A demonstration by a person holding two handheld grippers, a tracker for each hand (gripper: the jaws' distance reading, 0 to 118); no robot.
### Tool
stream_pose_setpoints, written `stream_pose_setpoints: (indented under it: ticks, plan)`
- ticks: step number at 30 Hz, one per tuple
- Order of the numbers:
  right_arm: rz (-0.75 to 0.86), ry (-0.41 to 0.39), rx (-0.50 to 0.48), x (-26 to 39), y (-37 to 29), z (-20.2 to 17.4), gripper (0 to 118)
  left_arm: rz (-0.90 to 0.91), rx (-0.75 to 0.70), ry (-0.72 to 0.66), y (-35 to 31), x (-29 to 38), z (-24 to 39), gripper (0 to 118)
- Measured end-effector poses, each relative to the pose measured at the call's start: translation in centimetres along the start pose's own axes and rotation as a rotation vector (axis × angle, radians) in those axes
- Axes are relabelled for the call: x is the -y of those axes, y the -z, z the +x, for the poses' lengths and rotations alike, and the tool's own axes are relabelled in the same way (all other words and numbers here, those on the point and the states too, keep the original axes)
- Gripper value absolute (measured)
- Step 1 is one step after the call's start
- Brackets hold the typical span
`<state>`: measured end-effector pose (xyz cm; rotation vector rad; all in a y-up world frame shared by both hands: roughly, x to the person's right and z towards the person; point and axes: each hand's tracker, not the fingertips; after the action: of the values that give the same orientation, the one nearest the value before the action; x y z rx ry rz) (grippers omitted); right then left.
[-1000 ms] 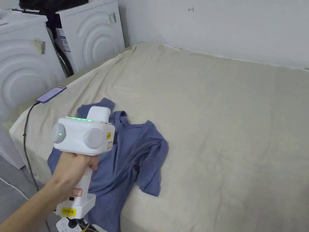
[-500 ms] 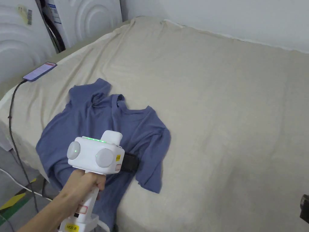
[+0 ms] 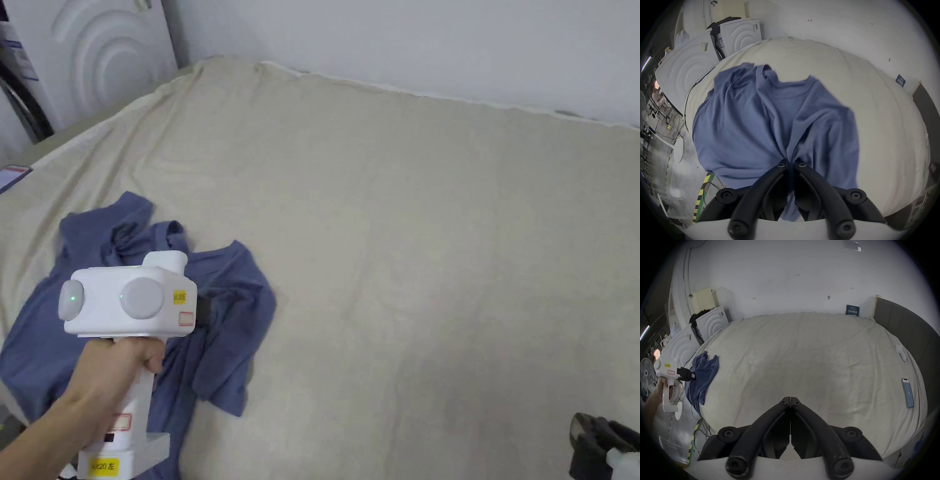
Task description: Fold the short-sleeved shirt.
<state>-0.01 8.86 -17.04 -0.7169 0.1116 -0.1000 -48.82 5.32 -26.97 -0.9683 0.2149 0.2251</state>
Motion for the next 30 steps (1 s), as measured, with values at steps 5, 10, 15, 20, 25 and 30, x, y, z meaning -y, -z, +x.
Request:
stream_pose_setpoints:
  ticks: [5,10,15,20,25,30]
  plan:
    - [0.028,0.083,0.029,0.9,-1.9,3.5,0,0.060,0.102,0.260,-0.6,-3.4,12.8,4]
    - [0.064,0.183,0.097,1.7,-3.4,7.4,0,0.073,0.295,0.461,0.9,-3.3,31.2,4]
    - [0.077,0.239,0.177,2.2,-4.4,11.4,0,0.038,0.493,0.585,2.9,0.7,49.4,4]
    - [0.066,0.295,0.270,2.6,-4.1,15.0,0,-0.031,0.662,0.645,3.6,5.3,62.4,4]
    - [0.040,0.351,0.298,3.3,-3.3,17.1,0,-0.039,0.635,0.677,4.9,7.4,66.0,7]
    - [0.016,0.355,0.278,3.7,-2.7,16.7,0,-0.070,0.560,0.707,5.2,5.9,59.9,112]
